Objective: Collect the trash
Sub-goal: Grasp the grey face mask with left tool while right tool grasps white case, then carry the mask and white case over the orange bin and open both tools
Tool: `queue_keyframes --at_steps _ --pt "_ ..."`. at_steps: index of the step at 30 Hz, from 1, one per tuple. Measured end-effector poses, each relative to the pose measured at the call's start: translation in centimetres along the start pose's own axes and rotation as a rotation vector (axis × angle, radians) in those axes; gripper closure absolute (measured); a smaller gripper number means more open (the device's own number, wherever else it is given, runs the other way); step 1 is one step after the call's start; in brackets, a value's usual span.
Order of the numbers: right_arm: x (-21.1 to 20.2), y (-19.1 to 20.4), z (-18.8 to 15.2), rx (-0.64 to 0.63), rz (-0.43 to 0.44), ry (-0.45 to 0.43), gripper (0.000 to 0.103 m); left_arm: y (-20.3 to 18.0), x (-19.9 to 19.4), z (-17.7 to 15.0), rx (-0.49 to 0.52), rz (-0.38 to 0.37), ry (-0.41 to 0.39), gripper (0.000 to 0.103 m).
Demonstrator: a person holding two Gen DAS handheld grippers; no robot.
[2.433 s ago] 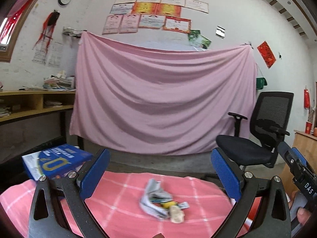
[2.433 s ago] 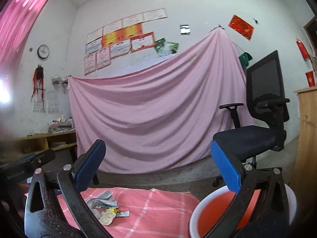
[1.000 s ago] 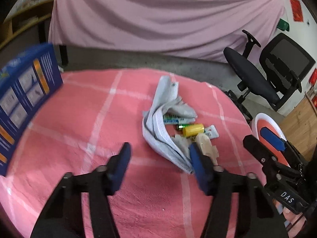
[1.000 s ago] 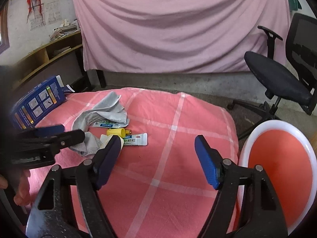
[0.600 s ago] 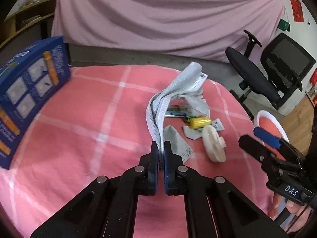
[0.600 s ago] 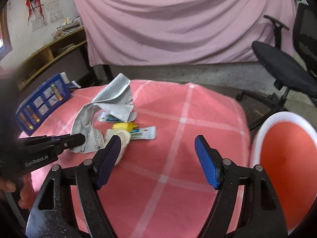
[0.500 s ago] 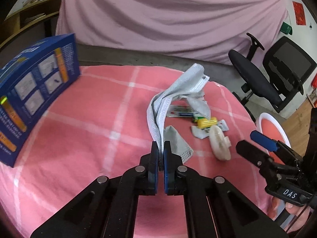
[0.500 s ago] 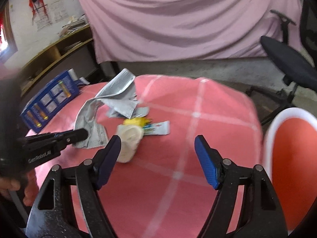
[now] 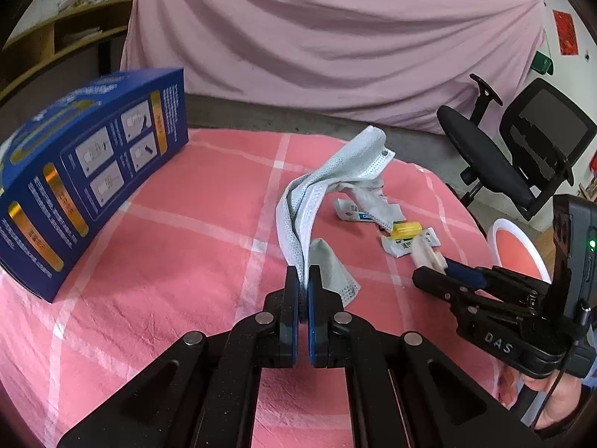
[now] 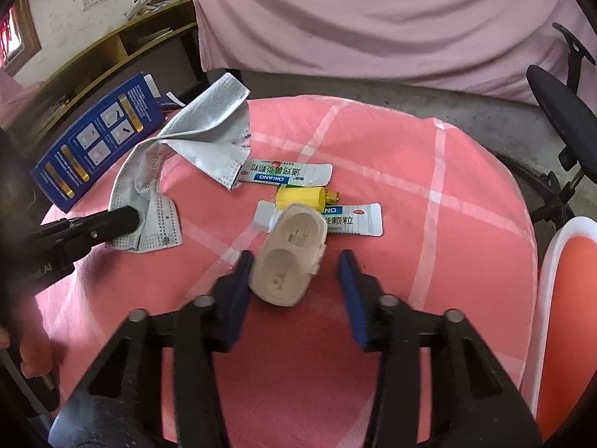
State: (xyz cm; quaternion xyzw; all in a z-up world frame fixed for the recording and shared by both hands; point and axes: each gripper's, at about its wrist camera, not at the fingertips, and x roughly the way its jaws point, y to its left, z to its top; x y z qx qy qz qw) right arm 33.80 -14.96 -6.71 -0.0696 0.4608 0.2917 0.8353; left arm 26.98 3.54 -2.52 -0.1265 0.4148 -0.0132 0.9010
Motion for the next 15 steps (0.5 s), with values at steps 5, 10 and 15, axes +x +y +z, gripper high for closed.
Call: queue_keyframes --at_steps 5,10,15 --pt "-0.7 -0.4 -0.1 0.015 0.031 -0.026 0.055 -1.5 -1.1 -0.3 0.042 0.020 -0.062 0.102" --pt "-3.8 0.1 -0.9 -0.002 0.028 -0.146 0.055 -2.8 -2.7 -1.0 0.071 0.026 -0.161 0.102" --pt "-8.3 0.4 -2.2 -0.034 0.015 -0.357 0.055 -4.8 -4.7 -1.4 0.113 0.026 -0.291 0.102"
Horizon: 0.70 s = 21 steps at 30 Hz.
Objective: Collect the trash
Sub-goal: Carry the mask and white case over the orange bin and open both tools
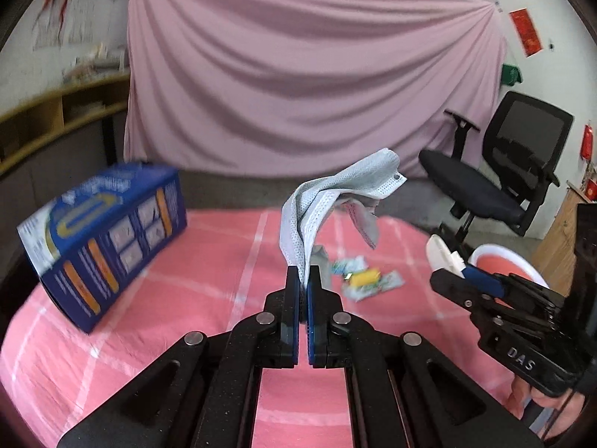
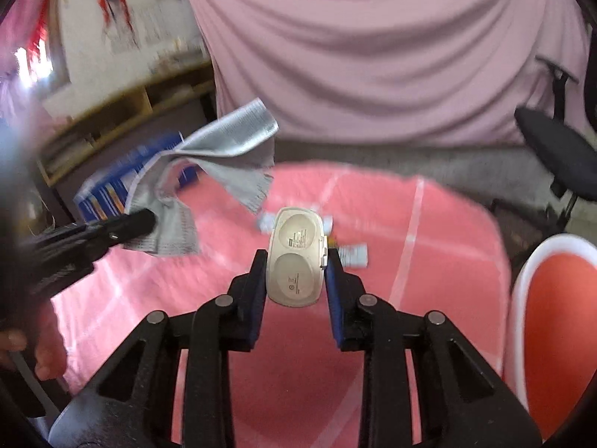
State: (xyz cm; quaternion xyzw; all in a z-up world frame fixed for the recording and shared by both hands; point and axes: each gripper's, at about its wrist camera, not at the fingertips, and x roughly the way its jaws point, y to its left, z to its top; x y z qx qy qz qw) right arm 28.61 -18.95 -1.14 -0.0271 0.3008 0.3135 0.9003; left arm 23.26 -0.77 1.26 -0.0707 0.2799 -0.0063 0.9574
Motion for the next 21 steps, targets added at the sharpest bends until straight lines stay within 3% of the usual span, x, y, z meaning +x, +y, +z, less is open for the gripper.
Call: queue_keyframes --at_steps 12,21 --pt "-10.3 -0.1 0.4 -0.076 -0.140 -0.453 0.055 -5.9 -4.9 1.6 0.112 -0.071 -0.298 0.102" --pt "-16.4 -2.5 -0.5 -0.057 -0.284 -0.642 0.055 -11.5 -5.9 1.8 0.206 -0.181 -0.418 0.102"
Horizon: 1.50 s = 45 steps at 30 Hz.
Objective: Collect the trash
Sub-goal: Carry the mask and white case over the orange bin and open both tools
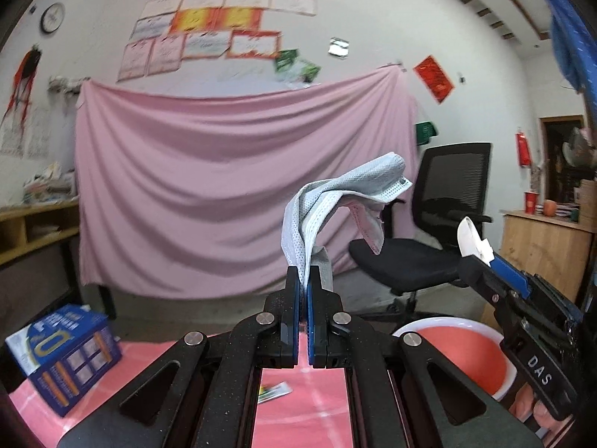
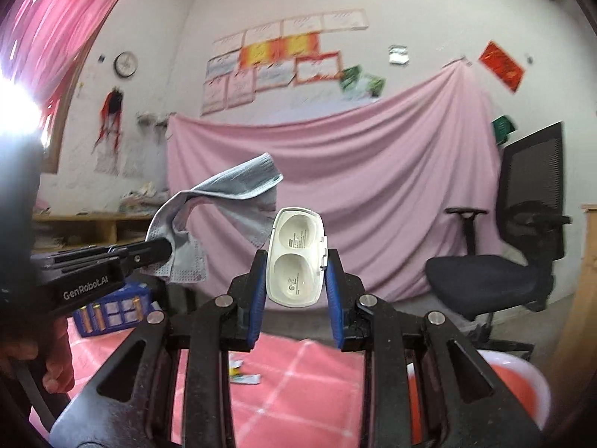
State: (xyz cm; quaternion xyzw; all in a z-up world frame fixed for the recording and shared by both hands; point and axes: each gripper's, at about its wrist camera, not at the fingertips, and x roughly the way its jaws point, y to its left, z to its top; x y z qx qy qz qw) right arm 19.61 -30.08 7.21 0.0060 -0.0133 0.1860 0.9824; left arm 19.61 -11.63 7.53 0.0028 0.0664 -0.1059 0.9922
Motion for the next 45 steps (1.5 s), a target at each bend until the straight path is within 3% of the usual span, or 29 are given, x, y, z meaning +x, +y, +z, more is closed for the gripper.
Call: queue_keyframes --at_steps 7,14,26,38,45 --pt "-2.6 -3.4 0.5 0.024 -0.105 -0.030 0.055 -6.0 0.3 0.8 0.072 -0.080 -0.022 0.102" --pt "-3.4 -6.0 0.0 0.061 -0.174 0.000 0.056 -10.3 2.5 1.0 0.094 -0.142 0.017 0.102" --pt "-2.4 -10.8 -3.1 0.164 -0.259 0.190 0.056 -13.9 8.1 -1.1 0.083 -0.222 0.205 0.101" --pt "-0.5 -14.9 -6.3 0.275 -0.318 0.383 0.056 -14.4 14.0 -3.0 -0.039 -0.315 0.475 0.101" --pt "0.4 -16.2 -7.9 0.319 -0.335 0.480 0.056 -14.6 15.0 -4.1 -0.046 -0.332 0.557 0.101"
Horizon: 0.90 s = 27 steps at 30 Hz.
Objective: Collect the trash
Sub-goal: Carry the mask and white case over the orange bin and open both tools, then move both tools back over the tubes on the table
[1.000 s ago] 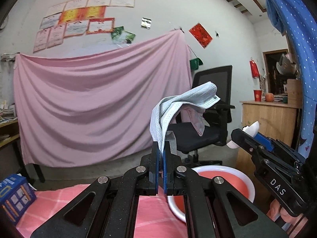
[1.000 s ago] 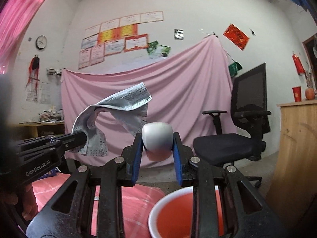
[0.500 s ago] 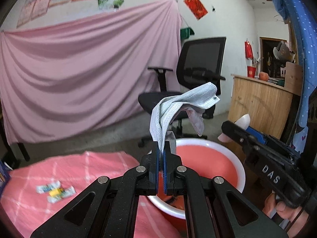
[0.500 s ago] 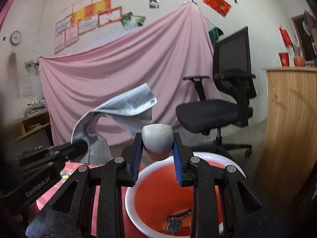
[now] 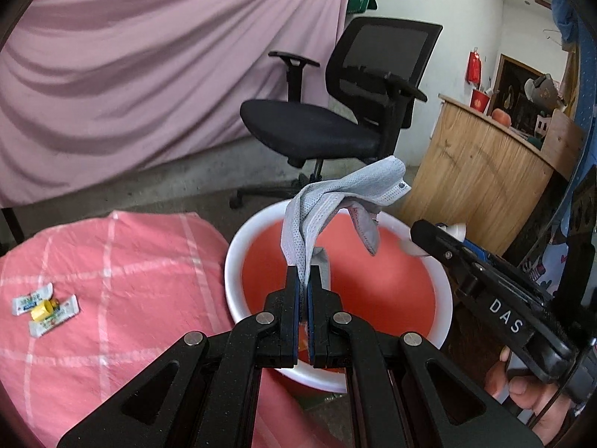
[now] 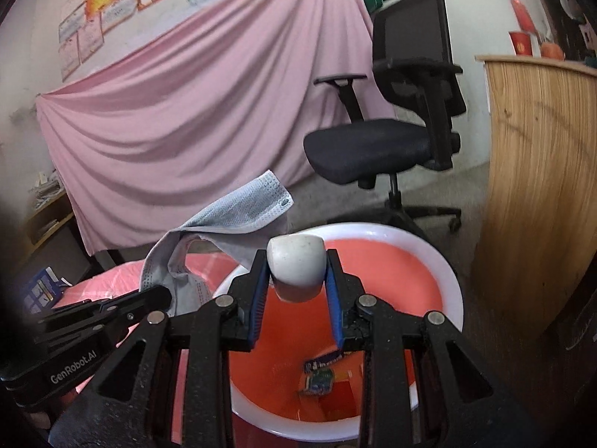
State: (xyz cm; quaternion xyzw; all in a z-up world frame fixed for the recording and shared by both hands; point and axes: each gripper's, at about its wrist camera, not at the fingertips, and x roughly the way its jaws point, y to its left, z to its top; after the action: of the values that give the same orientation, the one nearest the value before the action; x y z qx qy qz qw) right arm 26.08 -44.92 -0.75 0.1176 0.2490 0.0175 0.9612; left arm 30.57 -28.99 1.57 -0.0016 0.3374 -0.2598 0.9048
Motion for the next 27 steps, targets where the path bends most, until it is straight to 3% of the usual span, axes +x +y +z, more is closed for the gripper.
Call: queue_keyframes --at_steps 5,10,13,18,23,27 --pt "0.5 -0.4 0.0 0.009 -0.004 0.030 0.055 0.2 0.8 -0.3 -0.013 0.002 0.044 0.099" --pt "0.8 -0.4 -0.2 0.012 -0.011 0.055 0.054 0.9 1.1 -0.6 -0.041 -0.006 0.071 0.080" --pt "1.0 -0.6 -0.1 0.014 -0.017 0.065 0.052 1.3 0.8 -0.7 -0.049 0.002 0.066 0.077" --pt "0.9 -0.4 0.1 0.015 -0.021 0.054 0.039 2.5 -0.3 -0.8 -0.076 0.030 0.040 0.069" --pt "0.7 0.2 0.4 0.012 -0.014 0.032 0.030 4.1 -2.0 -0.8 -0.100 0.065 0.005 0.068" --pt "0.4 1.4 0.9 0.007 -0.004 0.003 0.019 5.3 -3.9 -0.9 -0.121 0.099 -0.040 0.055"
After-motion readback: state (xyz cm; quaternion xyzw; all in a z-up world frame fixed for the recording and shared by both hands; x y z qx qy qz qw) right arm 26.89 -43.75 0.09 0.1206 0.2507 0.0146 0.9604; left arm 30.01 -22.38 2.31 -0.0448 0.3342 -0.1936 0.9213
